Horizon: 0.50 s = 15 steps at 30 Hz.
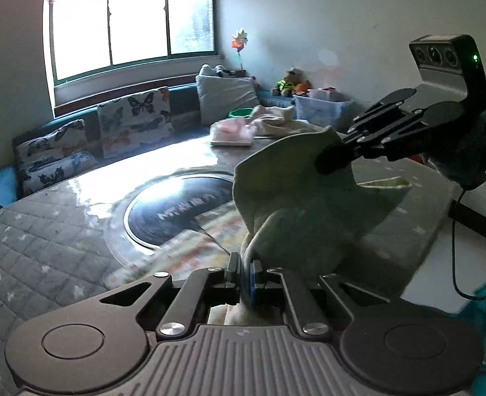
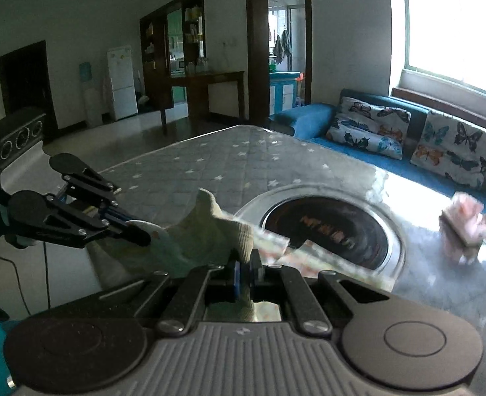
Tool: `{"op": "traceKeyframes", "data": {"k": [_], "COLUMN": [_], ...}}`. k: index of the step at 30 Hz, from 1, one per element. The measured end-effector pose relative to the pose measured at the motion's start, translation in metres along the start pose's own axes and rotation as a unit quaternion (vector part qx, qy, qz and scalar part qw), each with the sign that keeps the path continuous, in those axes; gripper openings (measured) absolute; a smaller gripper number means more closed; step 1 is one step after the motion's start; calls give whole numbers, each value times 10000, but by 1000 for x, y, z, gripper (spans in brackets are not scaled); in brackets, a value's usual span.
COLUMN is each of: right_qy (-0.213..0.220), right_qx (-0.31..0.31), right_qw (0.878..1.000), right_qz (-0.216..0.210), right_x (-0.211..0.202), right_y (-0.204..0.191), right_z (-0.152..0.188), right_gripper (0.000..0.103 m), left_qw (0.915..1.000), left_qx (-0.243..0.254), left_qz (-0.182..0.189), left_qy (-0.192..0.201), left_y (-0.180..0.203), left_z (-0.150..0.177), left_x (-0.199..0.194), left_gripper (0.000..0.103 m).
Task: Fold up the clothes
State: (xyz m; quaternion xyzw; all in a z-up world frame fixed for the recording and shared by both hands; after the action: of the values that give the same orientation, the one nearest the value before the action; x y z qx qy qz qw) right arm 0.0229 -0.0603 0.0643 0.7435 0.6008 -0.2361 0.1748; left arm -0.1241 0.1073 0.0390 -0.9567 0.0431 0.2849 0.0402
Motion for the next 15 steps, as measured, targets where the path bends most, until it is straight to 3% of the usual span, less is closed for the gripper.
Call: {"op": "traceKeyframes", "data": {"k": [8,15], "right_qy": [-315,-631], "right_qx": [-171,39], "right_qw": [9991,9971], "right_qz": [243,423], "right_x": [80,160], "right_y": [46,71], "right_z": [-40,-35], "right_gripper": [4,4], "left_qw": [9979,9883], "left_qx": [-491,-1198], "left_qz": [-209,-290], "left_qy": [-381,-898], "left_y": [-65,-110], "left_z": [-14,2], "left_x": [66,122], "left_gripper": [6,6]}}
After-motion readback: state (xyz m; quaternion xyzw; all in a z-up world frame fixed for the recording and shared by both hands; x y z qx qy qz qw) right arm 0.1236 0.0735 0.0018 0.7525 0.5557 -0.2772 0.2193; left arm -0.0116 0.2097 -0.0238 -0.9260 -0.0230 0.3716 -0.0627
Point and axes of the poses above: each gripper's, at about its wrist camera, not at the fingertips, and x roughly the way its jaws point, y to its right, z to its underside, the point moved 4 cm from there along x, roughly the way its jaws point, and after that the axes turned 1 degree about -z, right-handed, at the moved point
